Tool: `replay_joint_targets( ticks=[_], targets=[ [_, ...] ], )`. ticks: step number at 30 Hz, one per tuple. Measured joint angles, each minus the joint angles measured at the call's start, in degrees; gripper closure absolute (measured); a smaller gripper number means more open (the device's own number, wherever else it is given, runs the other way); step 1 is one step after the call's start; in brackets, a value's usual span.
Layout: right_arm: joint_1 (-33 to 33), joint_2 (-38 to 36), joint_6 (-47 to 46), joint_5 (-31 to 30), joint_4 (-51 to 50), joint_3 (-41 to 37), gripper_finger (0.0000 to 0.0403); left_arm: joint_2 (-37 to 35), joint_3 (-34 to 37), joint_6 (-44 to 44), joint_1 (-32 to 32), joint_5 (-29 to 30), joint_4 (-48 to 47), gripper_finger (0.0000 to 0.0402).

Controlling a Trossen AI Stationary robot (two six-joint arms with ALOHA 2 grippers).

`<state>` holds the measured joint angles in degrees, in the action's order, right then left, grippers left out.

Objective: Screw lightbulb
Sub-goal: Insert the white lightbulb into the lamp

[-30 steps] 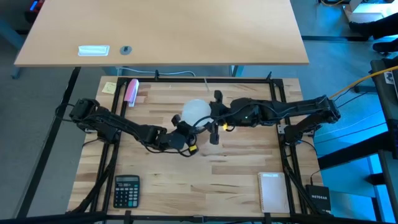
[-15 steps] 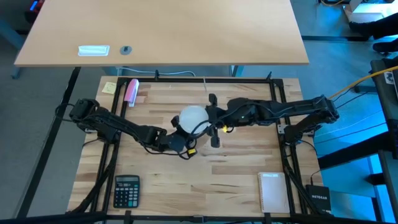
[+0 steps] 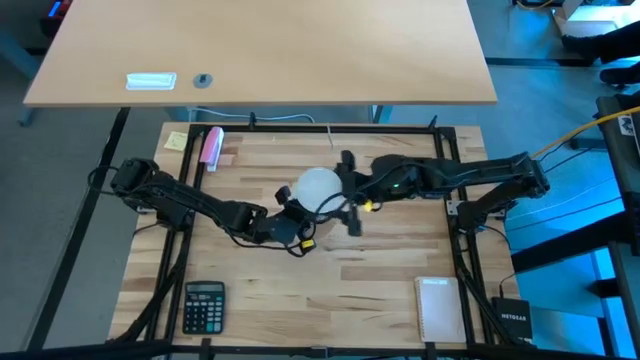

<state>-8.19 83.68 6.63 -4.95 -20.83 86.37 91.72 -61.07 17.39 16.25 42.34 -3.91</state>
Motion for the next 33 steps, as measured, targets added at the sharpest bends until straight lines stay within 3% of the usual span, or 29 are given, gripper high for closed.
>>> replay_joint_targets(
  ticks=[8, 11, 14, 23, 33],
  targets=[
    [-0.09, -7.76, -4.0, 3.65, -18.67, -0.11, 0.0095, 0.15, 0.62, 0.14, -0.28, -3.22, 0.35, 0.0375],
    [-0.1, -10.47, -6.14, 4.0, -21.49, -3.35, 0.0096, 1.44, 0.63, 0.07, -0.52, -3.37, 0.56, 0.0375],
    [-0.11, -13.71, -6.9, 3.74, -19.87, -10.54, 0.0096, 4.44, 0.64, -0.72, -0.95, -3.79, 3.85, 0.0375],
    [-0.11, -21.3, -9.66, 1.53, 0.32, -33.63, 0.0096, 15.41, 0.69, -5.37, -1.86, -7.54, 18.02, 0.0375],
    [-0.11, -21.69, -10.34, 1.07, 4.65, -40.7, 0.0095, 21.53, 0.69, -2.89, -2.06, -8.45, 20.25, 0.0373]
  ],
)
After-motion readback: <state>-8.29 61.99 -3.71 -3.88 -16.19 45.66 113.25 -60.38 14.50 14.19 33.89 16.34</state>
